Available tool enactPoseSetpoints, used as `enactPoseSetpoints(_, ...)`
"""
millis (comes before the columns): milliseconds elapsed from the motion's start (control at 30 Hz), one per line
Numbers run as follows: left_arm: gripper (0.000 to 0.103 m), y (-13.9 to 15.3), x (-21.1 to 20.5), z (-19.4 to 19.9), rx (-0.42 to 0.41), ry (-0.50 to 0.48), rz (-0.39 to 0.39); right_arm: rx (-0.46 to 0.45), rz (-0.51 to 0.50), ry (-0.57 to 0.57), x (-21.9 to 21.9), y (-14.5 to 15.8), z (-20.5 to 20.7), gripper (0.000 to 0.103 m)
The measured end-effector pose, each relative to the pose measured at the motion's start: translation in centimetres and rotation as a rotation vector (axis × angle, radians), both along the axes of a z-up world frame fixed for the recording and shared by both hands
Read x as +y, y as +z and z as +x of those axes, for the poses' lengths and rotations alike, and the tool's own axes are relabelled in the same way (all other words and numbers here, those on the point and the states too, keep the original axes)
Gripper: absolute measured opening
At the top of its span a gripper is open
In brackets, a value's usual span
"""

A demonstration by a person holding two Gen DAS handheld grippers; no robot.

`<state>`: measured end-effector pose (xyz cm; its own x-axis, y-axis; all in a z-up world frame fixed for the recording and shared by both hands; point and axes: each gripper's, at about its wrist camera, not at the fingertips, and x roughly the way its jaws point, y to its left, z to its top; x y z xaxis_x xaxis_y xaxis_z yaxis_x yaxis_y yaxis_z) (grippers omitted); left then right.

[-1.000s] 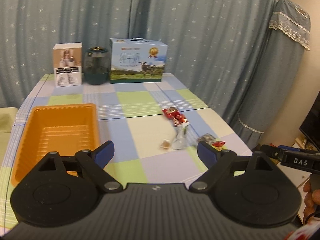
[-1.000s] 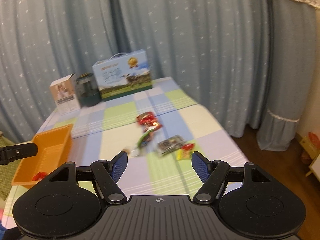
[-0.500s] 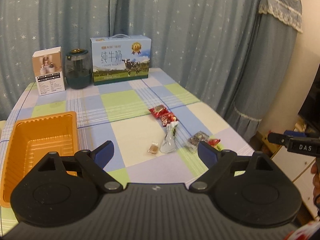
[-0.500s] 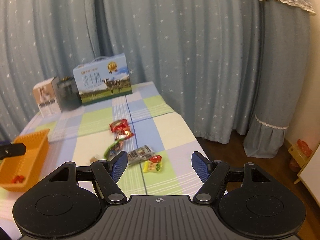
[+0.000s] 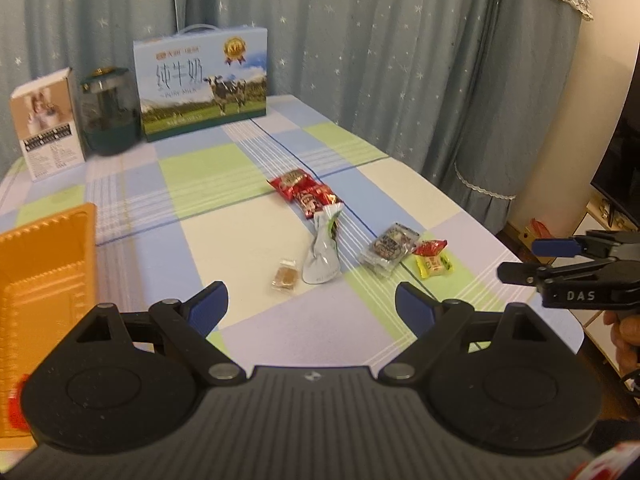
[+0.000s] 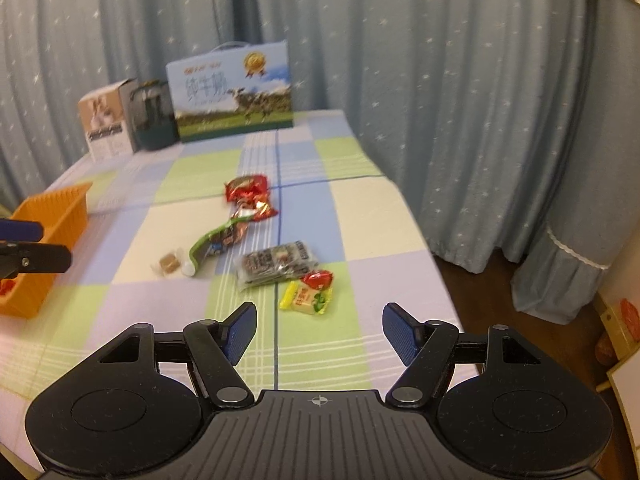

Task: Organize snacks
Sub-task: 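Move both open tools back toward the scattered snacks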

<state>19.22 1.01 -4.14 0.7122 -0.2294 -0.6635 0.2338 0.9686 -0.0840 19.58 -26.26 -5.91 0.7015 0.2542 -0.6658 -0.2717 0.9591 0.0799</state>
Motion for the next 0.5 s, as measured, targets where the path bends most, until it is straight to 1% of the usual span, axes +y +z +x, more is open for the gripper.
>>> enactPoseSetpoints(67, 0.089, -1.0, -0.2, 0.7, 0.008, -0.006, 0.0, 0.015, -0.009, 0.007, 0.4, -0.9, 0.9, 0.07)
enactPoseSetpoints(133, 0.089, -1.9, -0.3, 1.6, 0.015, -0.012, 0.001, 0.033, 0.004, -0.005, 0.6, -1.8, 1.8, 0.07)
enactPoseSetpoints(300, 0.089, -3.5, -0.7, 3.7, 0.019, -0.01, 0.015, 0.064, 0.05, -0.083, 1.0, -3.8, 3.8, 0.07)
enactPoseSetpoints(500, 0.089, -4.6, -0.3, 5.5, 0.013, 0.017, 0.042, 0.044, 0.05, -0.135, 2.8, -6.1, 5.4, 0.07)
